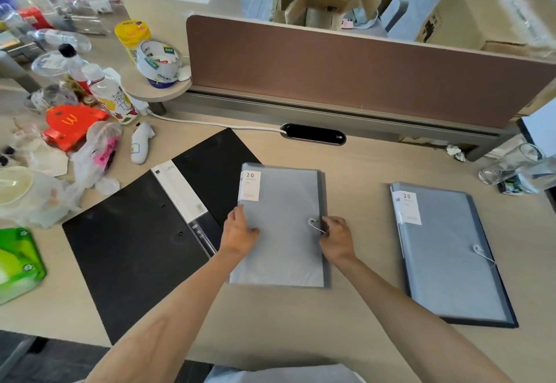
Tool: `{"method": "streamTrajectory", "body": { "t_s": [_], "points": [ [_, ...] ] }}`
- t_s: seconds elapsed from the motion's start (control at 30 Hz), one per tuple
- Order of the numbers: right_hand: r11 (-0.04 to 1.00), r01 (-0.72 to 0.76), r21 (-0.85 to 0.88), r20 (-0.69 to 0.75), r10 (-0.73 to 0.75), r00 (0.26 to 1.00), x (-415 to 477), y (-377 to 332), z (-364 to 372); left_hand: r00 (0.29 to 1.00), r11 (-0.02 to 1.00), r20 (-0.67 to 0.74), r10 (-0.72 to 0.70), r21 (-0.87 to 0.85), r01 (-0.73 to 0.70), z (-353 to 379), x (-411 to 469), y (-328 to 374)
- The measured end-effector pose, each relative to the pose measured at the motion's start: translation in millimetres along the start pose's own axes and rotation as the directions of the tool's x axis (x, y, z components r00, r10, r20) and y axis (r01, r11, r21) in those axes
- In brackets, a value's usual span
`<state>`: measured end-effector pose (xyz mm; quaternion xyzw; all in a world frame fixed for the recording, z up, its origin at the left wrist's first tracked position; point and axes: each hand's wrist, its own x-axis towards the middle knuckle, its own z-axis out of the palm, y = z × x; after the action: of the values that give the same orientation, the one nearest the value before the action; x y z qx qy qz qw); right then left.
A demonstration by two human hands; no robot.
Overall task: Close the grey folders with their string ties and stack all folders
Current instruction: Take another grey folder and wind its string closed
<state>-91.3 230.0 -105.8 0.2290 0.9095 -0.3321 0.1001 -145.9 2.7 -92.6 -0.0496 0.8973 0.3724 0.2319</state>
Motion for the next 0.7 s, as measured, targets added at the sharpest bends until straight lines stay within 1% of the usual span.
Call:
{"method": "streamTrajectory", "body": {
  "t_s": [0.07,0.13,0.2,0.23,0.27,0.37,0.43,0.5,0.6,0.7],
  "points": [
    [1.0,-0.002,-0.021,-0.008,0.002,1.0,-4.0,0.3,1.8,1.0,0.988,0.002,-0.02,-0.152,0.02,-1.6,0.7,1.6],
    [0.999,-0.03,0.011,-0.018,0.03,0.999,-4.8,2.2,-0.1,0.996,0.943,-0.009,-0.084,-0.323,0.077,-3.5,0.2,3.4],
    [0.994,-0.076,0.072,-0.012,0.077,0.997,-4.7,4.0,-3.1,0.985,0.847,0.029,-0.168,-0.508,0.159,-4.8,-1.1,5.5],
    [0.989,-0.106,0.1,0.001,0.106,0.994,-4.8,4.8,-5.1,0.981,0.788,0.06,-0.184,-0.588,0.184,-3.7,-1.4,6.4],
    [0.985,-0.123,0.124,0.015,0.122,0.992,-4.9,5.4,-7.1,0.977,0.747,0.09,-0.192,-0.633,0.205,-2.9,-3.4,8.3],
    [0.962,-0.171,0.214,0.042,0.166,0.985,-4.4,7.6,-13.3,0.974,0.673,0.157,-0.166,-0.703,0.228,-2.4,-11.8,17.9],
    [0.937,-0.191,0.291,0.033,0.19,0.981,-5.1,9.9,-21.0,0.974,0.64,0.185,-0.132,-0.735,0.226,-3.3,-17.1,25.5],
    [0.9,-0.219,0.378,0.032,0.224,0.974,-6.9,12.9,-30.0,0.976,0.631,0.197,-0.098,-0.746,0.214,-5.9,-20.6,35.8],
    [0.799,-0.228,0.557,0.085,0.218,0.972,-8.7,22.3,-46.9,0.976,0.637,0.213,-0.035,-0.748,0.186,-7.5,-32.8,60.4],
    [0.734,-0.212,0.646,0.064,0.225,0.972,-8.9,30.9,-75.2,0.973,0.633,0.23,0.015,-0.755,0.169,-6.2,-46.1,86.8]
  ]
}}
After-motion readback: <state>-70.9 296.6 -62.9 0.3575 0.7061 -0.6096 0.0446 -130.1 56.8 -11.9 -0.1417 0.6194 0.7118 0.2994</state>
